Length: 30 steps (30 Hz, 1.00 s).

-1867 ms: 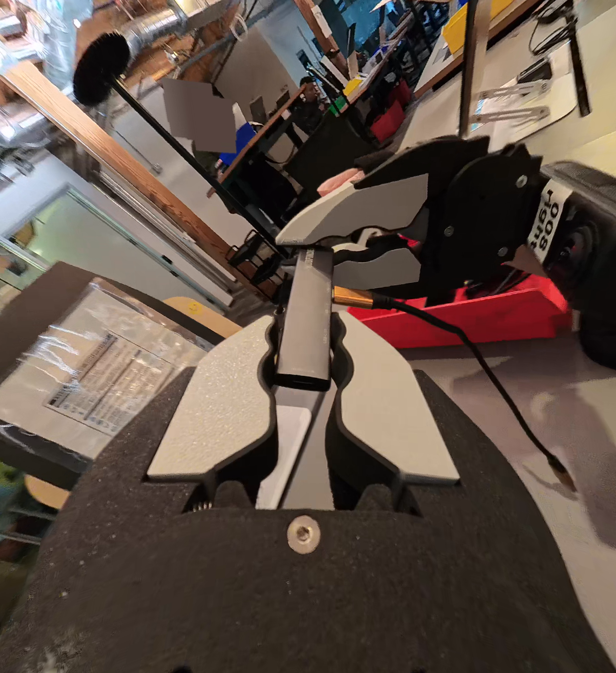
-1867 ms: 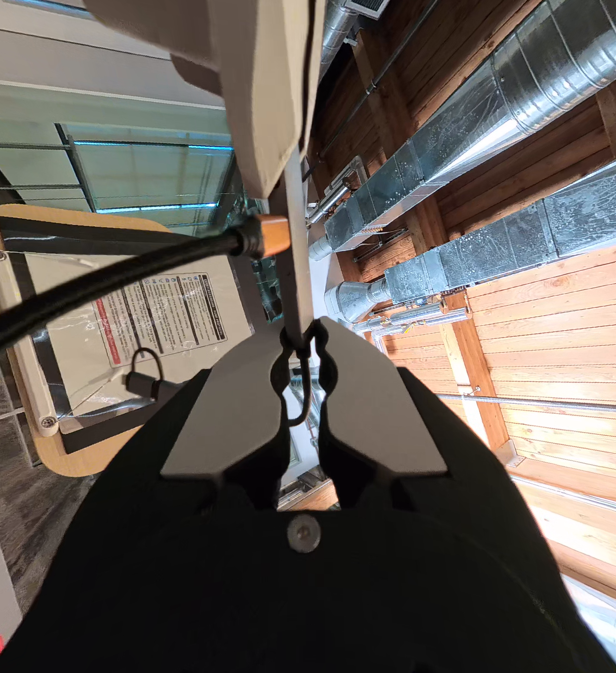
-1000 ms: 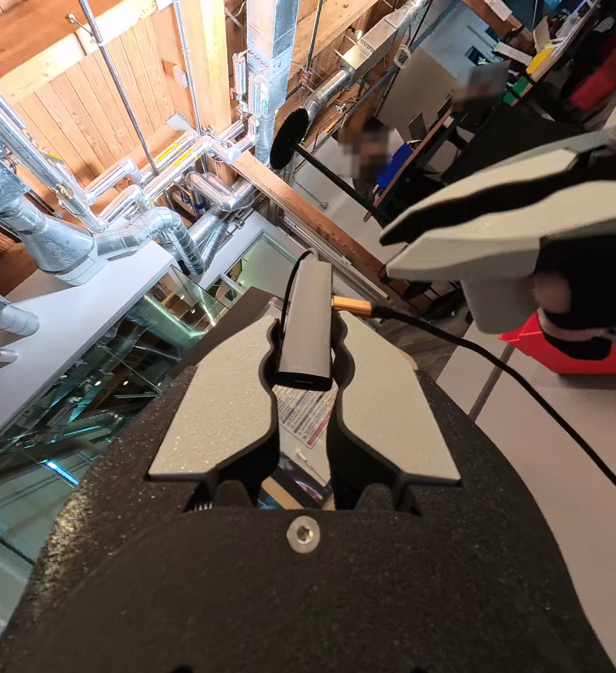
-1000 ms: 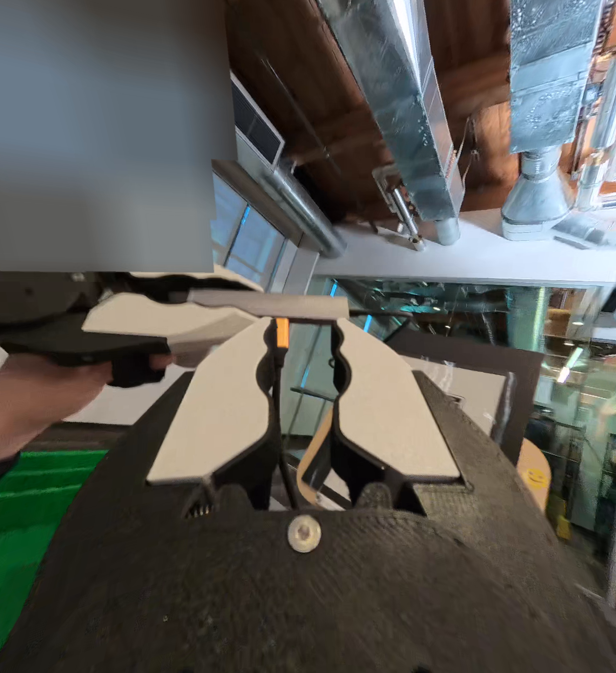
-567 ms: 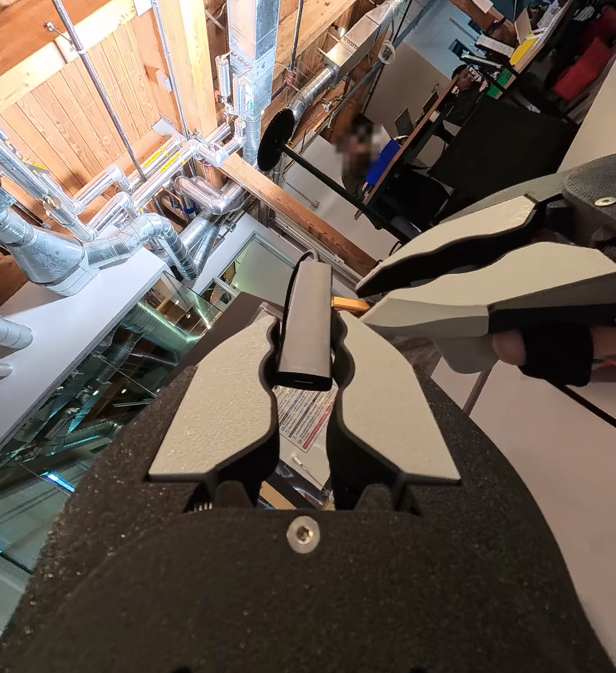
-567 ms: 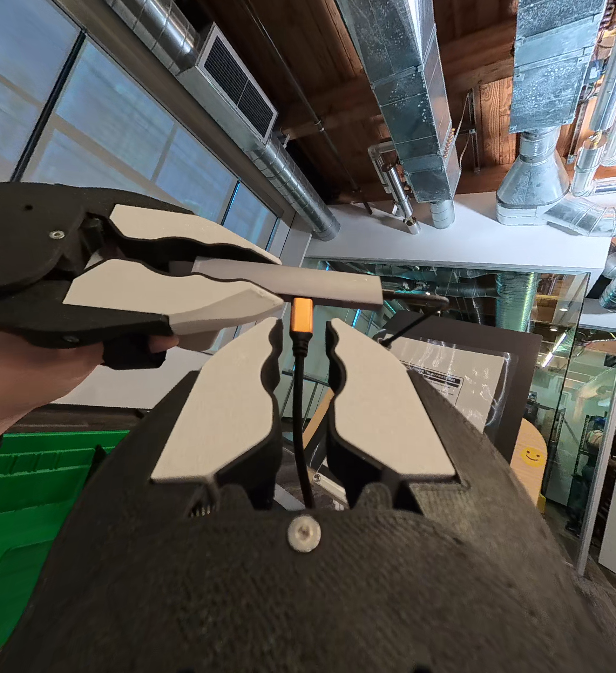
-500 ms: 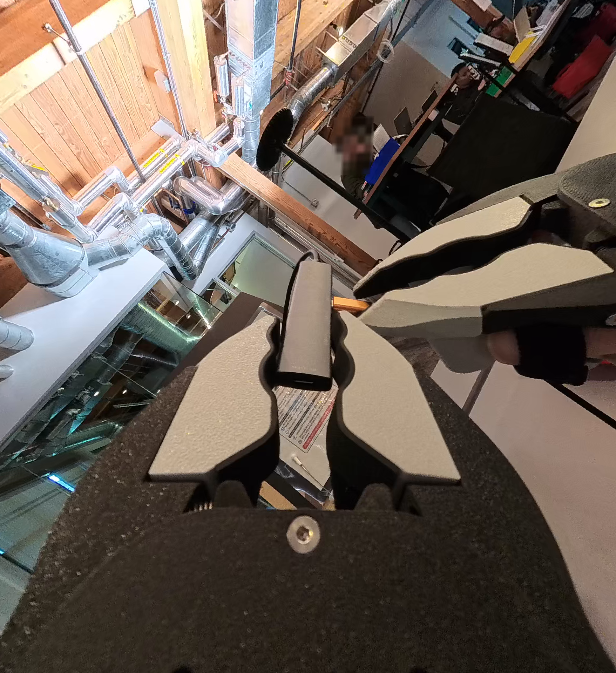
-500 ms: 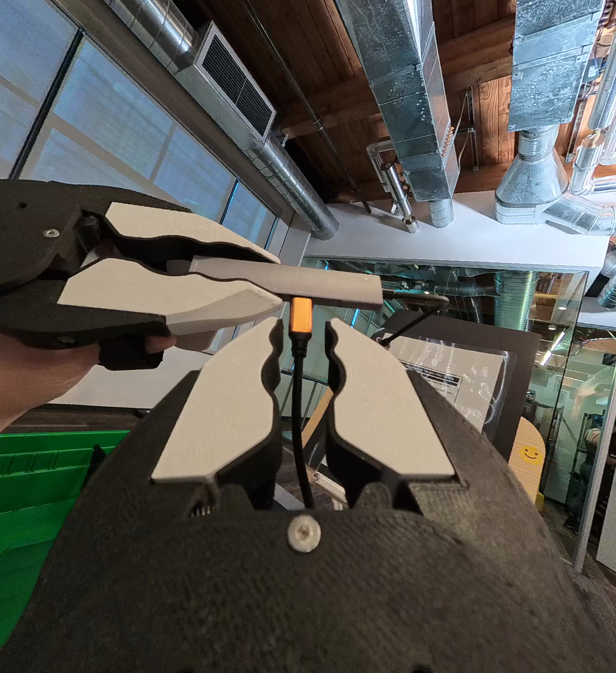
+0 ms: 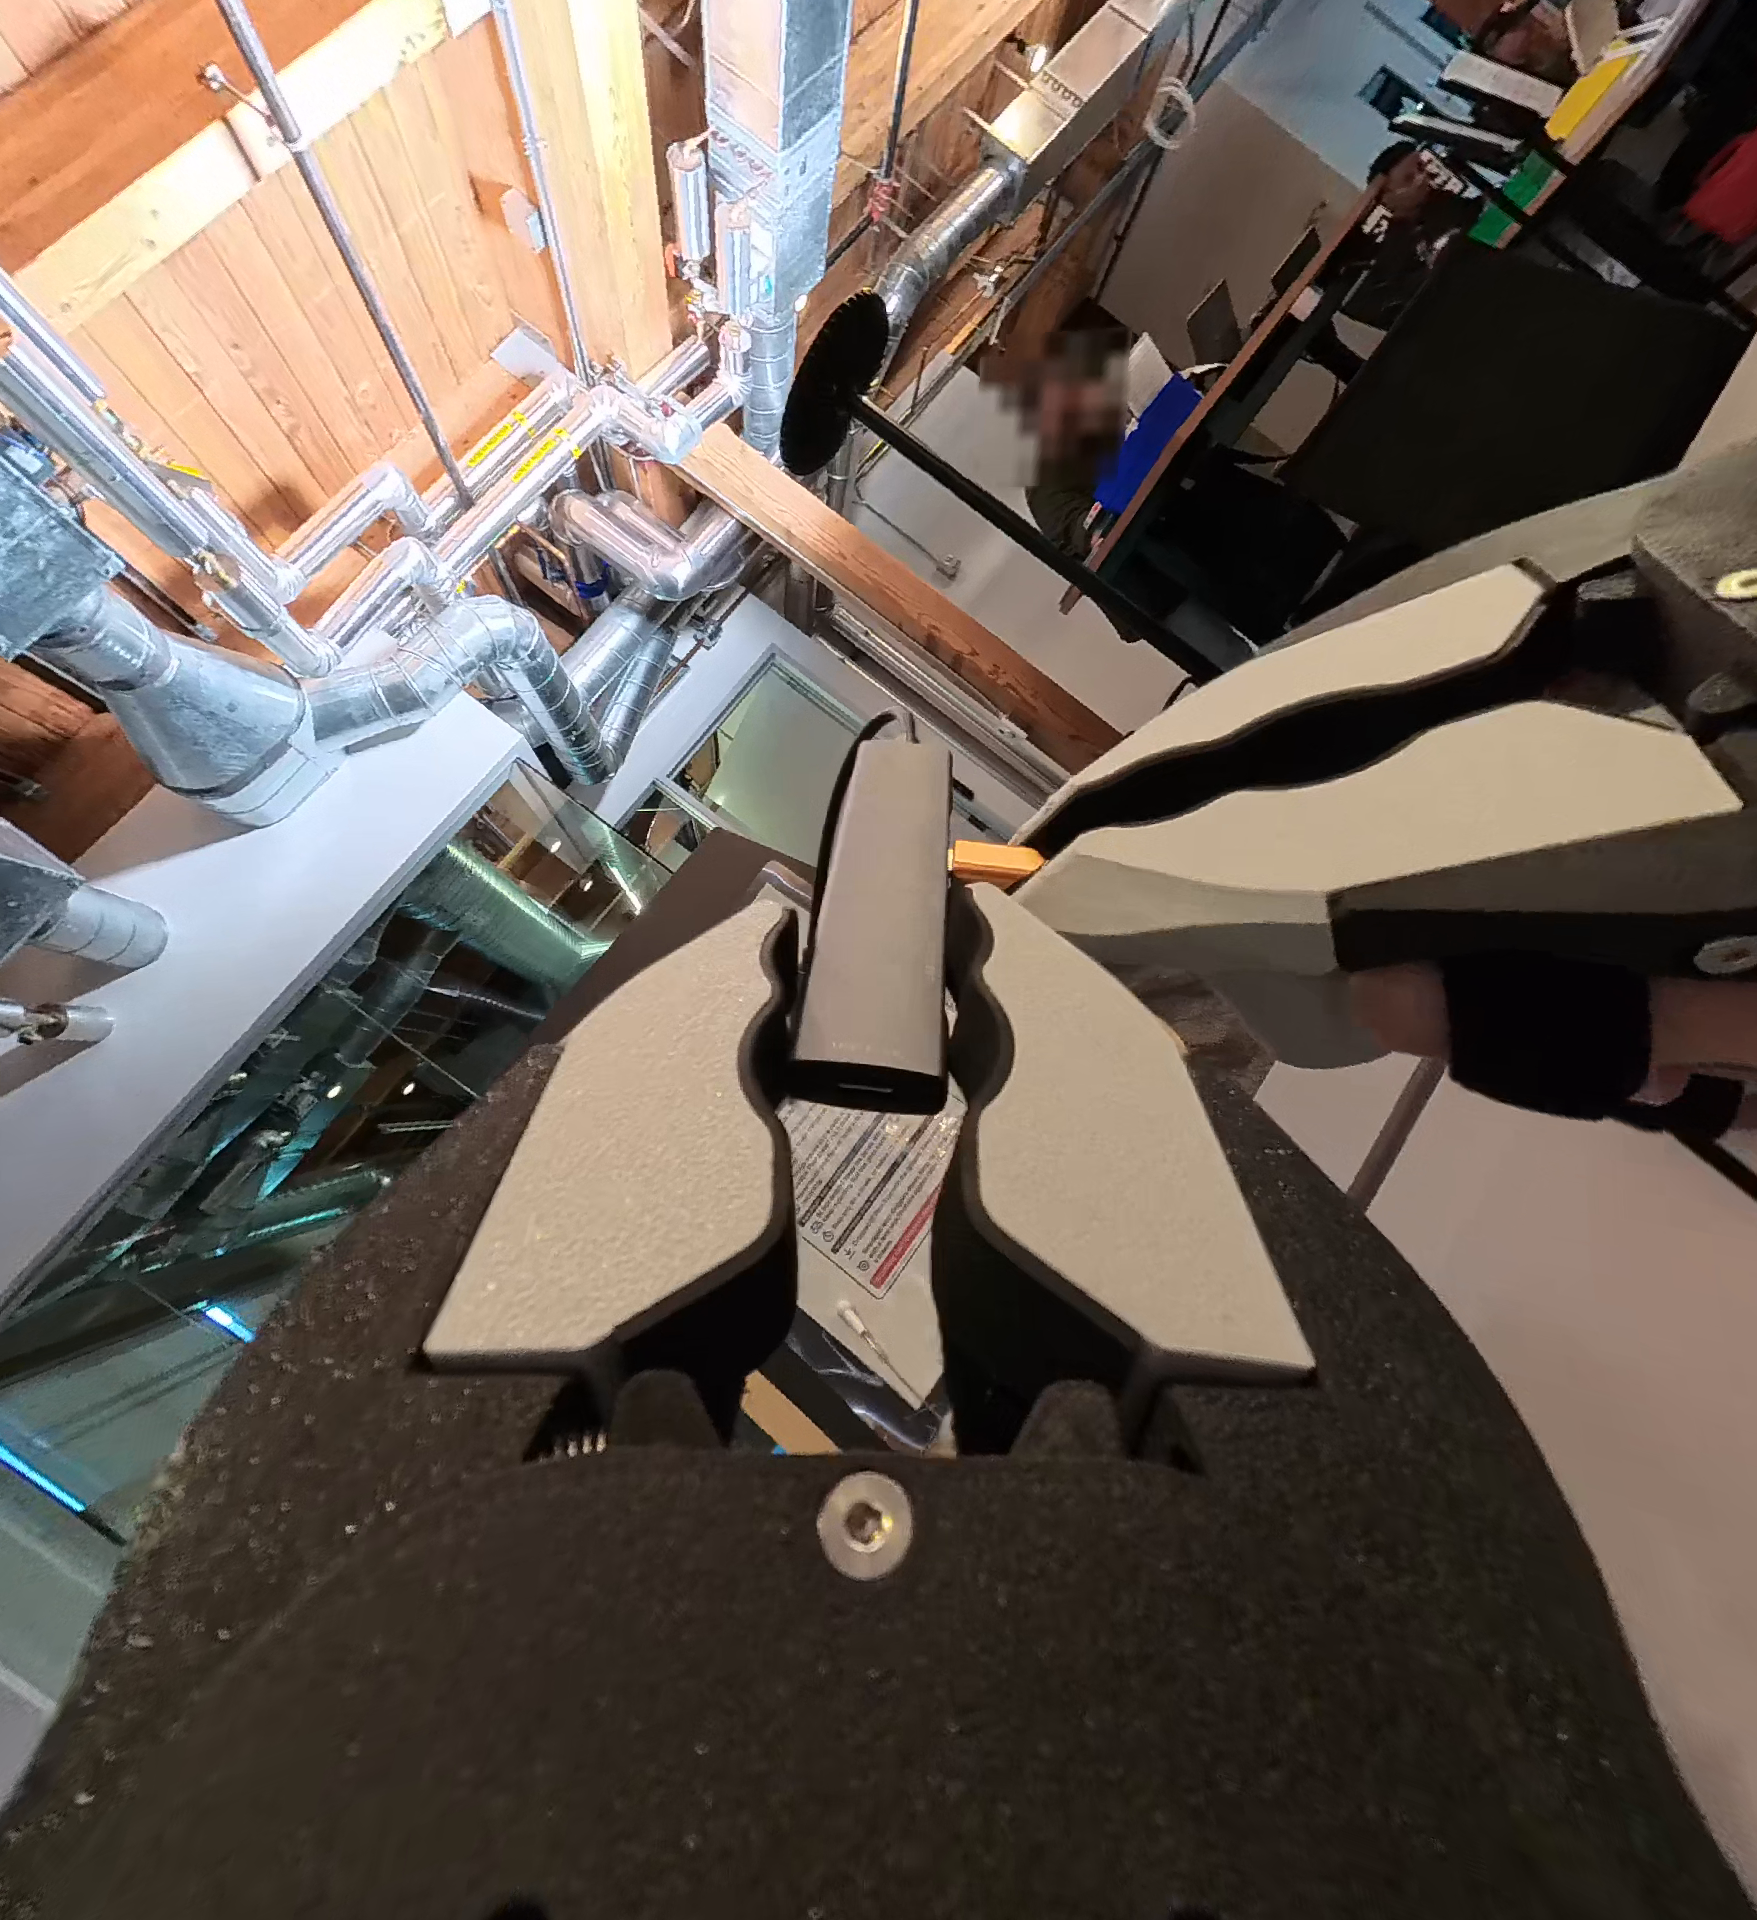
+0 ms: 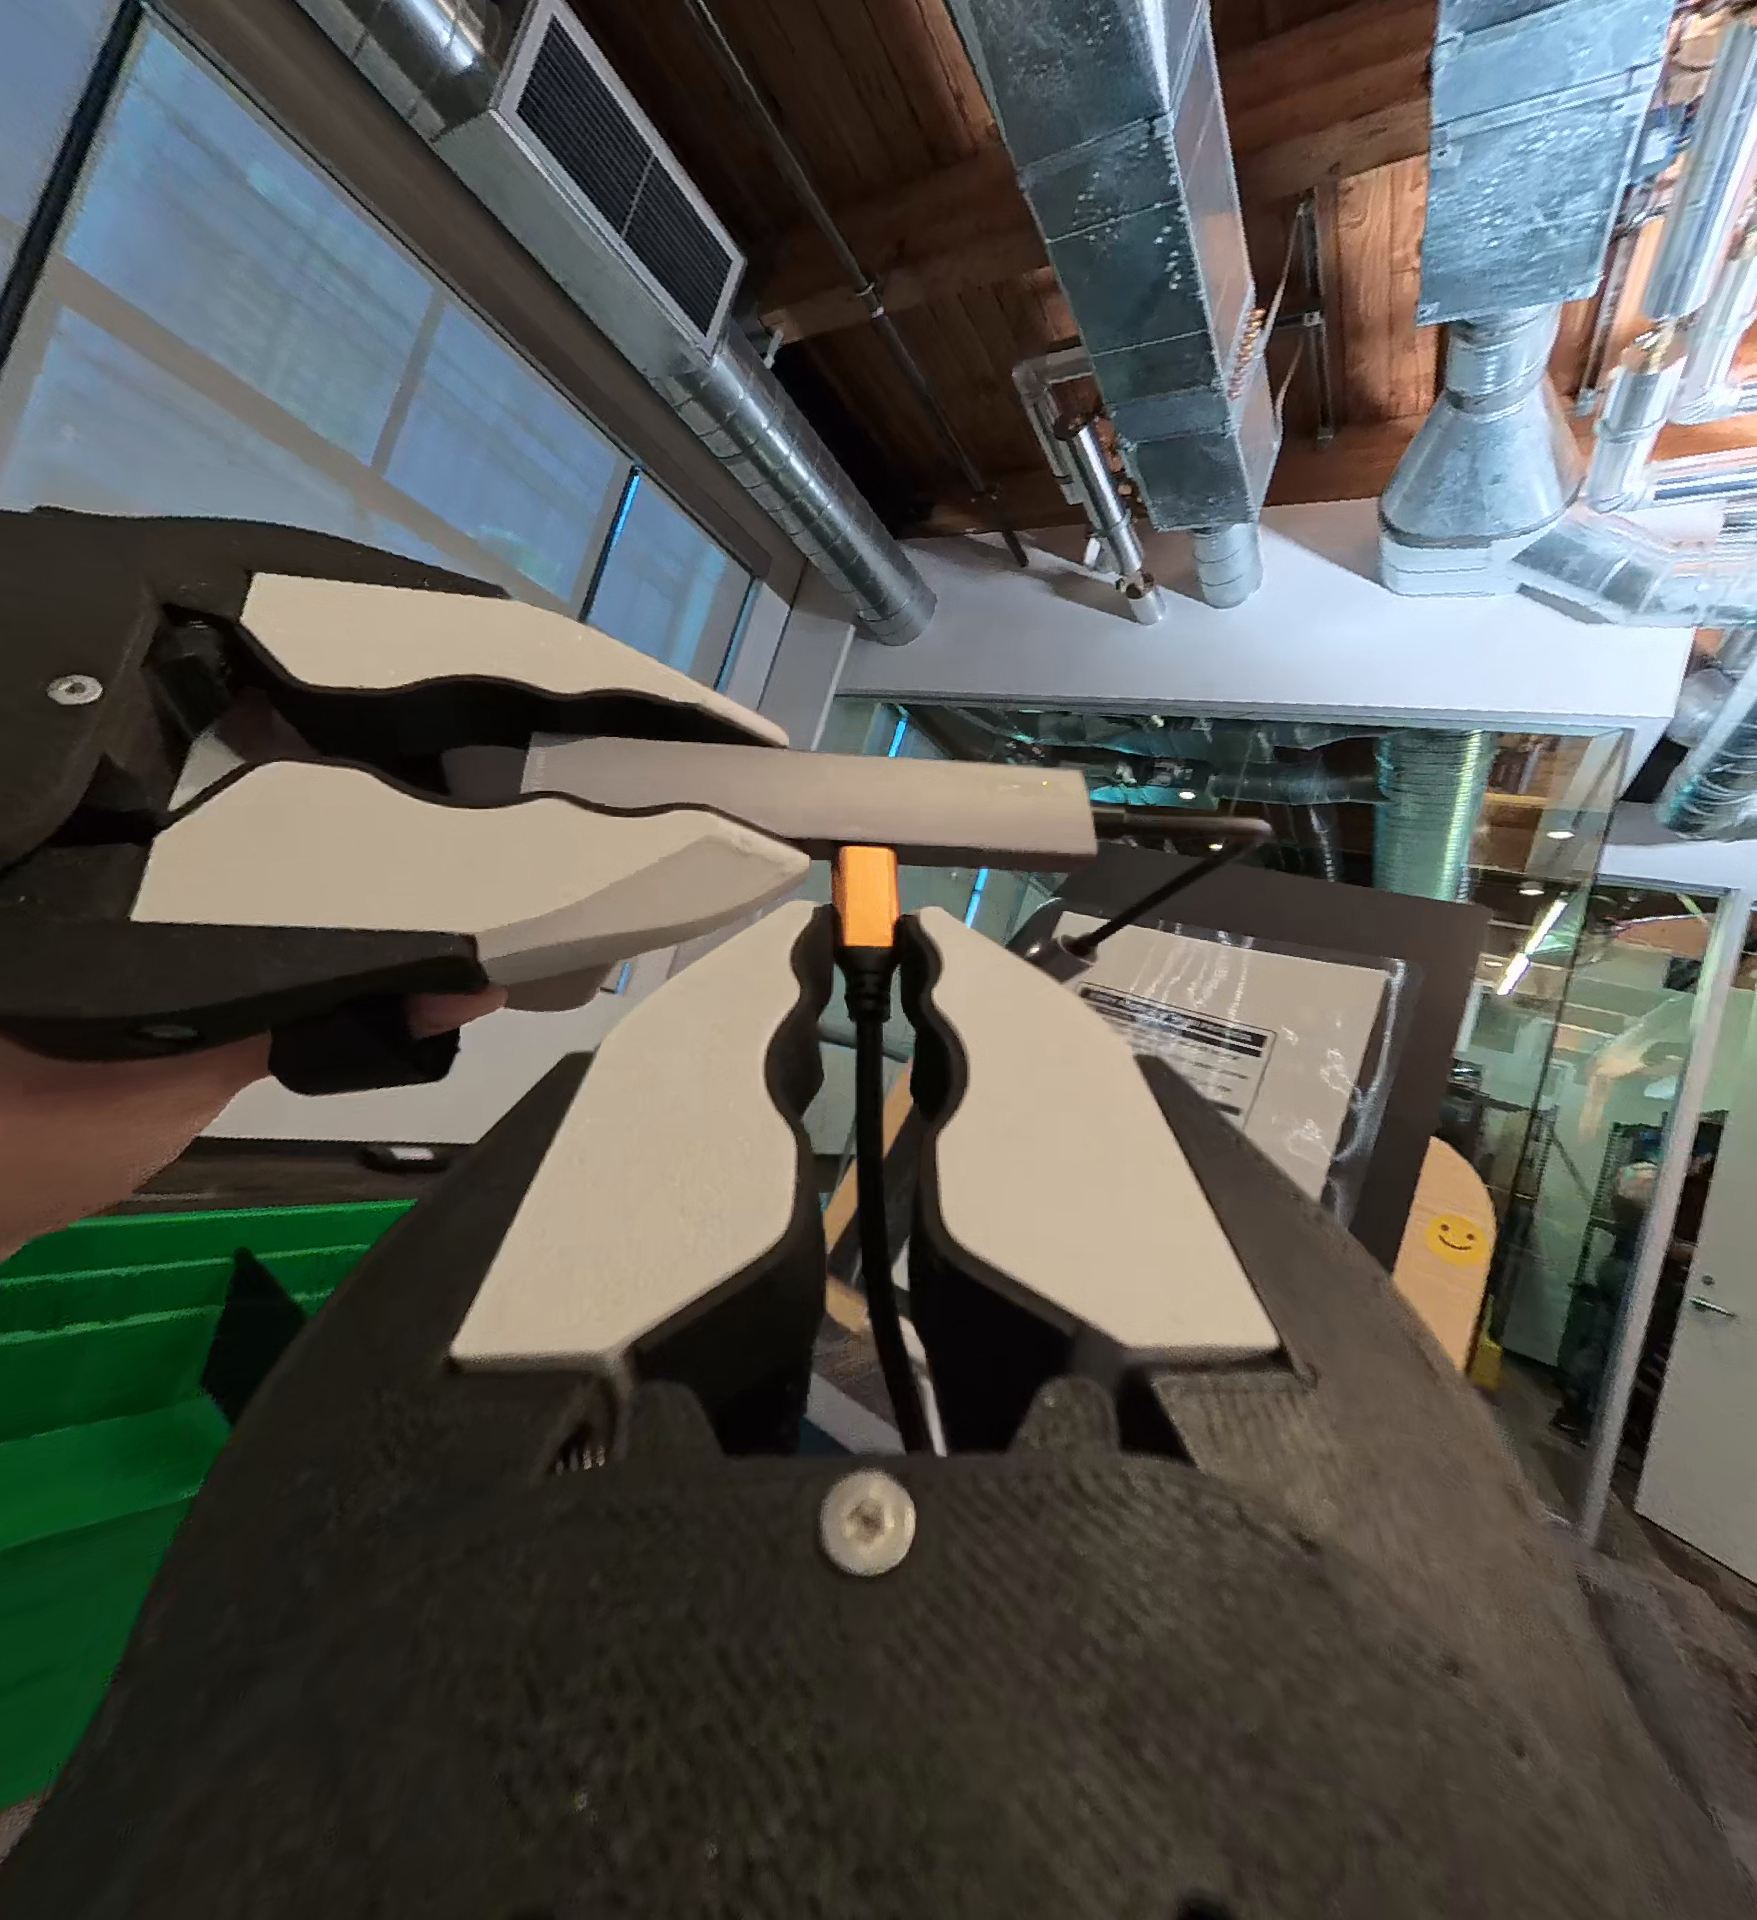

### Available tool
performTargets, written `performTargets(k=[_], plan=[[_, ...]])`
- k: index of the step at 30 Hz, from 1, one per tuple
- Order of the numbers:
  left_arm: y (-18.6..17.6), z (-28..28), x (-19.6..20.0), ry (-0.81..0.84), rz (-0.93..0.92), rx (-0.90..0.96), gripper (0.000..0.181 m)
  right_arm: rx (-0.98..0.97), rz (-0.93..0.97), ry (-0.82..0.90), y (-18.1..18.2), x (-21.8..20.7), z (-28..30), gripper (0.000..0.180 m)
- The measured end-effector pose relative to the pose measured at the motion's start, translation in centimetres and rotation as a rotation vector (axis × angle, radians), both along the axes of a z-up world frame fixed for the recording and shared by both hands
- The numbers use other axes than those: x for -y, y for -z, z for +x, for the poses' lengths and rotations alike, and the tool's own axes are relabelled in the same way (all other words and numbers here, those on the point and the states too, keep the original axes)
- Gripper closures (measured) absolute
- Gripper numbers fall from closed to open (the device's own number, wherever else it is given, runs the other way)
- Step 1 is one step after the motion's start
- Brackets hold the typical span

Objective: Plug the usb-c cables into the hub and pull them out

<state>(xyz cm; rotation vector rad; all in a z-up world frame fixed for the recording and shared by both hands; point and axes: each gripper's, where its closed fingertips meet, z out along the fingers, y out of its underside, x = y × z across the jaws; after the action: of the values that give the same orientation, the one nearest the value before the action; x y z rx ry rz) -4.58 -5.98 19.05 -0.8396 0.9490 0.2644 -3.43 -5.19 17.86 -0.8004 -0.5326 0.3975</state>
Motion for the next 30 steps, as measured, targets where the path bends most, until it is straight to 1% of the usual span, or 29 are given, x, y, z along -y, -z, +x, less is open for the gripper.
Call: performTargets(k=[1,5,9,11,15,21,24,28,30], plan=[[-0.1,0.1,0.1,0.002,-0.004,0.013,0.154,-0.009,0.005,0.008,-0.1,0.1,0.1,0.167],[-0.4,0.0,0.5,0.019,-0.008,0.017,0.154,0.014,0.032,0.018,-0.4,0.6,0.0,0.167],[-0.4,-0.5,0.6,0.071,-0.063,0.018,0.154,0.087,0.061,-0.016,-0.5,1.0,-0.4,0.167],[-0.5,-0.5,0.4,0.066,-0.097,0.043,0.154,0.106,0.046,0.004,-0.6,0.8,-0.3,0.166],[-0.6,-0.1,0.4,0.011,-0.035,0.052,0.154,0.077,0.021,0.018,-0.7,0.7,0.1,0.167],[-0.5,-0.2,0.3,0.089,-0.109,0.082,0.154,0.067,0.010,0.033,-0.7,0.9,0.0,0.167],[-0.6,-0.5,0.5,0.129,-0.135,0.068,0.154,0.117,0.042,-0.007,-0.8,1.2,-0.4,0.166],[-0.7,-0.7,1.1,0.126,-0.053,0.013,0.154,0.218,0.105,-0.038,-0.8,1.7,-0.7,0.166],[-0.7,-0.8,0.9,0.124,-0.063,0.028,0.154,0.243,0.093,-0.012,-0.8,1.6,-0.6,0.166]])
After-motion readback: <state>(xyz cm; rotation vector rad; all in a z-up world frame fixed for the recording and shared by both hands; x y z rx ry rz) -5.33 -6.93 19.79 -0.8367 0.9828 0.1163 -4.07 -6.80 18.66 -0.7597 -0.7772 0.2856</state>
